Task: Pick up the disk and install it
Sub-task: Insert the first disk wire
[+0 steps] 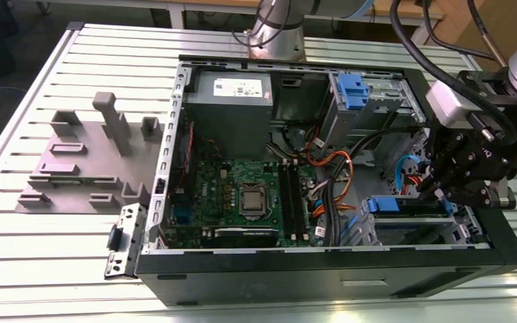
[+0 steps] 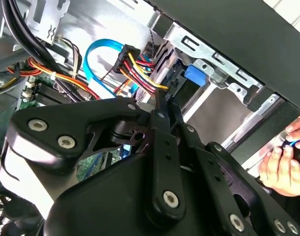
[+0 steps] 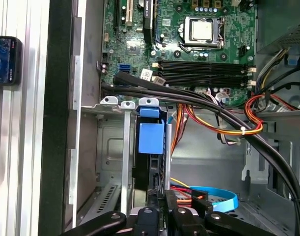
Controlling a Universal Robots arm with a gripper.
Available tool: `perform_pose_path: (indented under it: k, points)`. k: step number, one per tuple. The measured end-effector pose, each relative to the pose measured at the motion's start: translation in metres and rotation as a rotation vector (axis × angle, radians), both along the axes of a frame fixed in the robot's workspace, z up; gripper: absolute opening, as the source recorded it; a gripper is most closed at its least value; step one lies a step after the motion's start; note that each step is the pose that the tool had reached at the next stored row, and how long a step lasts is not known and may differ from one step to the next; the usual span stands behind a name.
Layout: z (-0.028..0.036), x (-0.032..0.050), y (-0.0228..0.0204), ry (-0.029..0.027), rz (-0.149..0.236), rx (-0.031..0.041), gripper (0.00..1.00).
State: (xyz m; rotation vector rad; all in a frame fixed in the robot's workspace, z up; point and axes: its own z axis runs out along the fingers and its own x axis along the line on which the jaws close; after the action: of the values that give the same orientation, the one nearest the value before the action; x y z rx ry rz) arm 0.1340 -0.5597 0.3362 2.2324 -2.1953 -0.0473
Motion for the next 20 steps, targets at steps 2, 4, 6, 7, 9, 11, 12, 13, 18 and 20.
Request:
perform_pose_path:
  k: [2, 4, 6, 7, 9, 11, 12, 13, 18, 20]
  points:
    - [-0.0003, 0.0, -0.0011, 0.0, -0.006, 0.0, 0.17]
    - [-0.0006, 0.0, -0.0027, 0.0, -0.01, 0.0002, 0.17]
    - [-0.0009, 0.0, -0.0031, 0.0, -0.012, 0.0004, 0.17]
    - [-0.0009, 0.0, -0.0031, 0.0, -0.013, 0.0005, 0.17]
    - [-0.0014, 0.0, -0.0031, 0.0, -0.014, 0.0008, 0.17]
    - [-0.002, 0.0, -0.0032, 0.0, -0.015, 0.0008, 0.17]
    - [-0.0023, 0.0001, -0.0032, -0.0001, -0.016, 0.0006, 0.17]
    - [-0.0026, 0.0, -0.0032, 0.0, -0.017, 0.0006, 0.17]
    - [-0.0045, 0.0, -0.0033, -0.0001, -0.019, 0.001, 0.17]
    - [-0.0049, 0.0, -0.0033, 0.0, -0.019, 0.0014, 0.17]
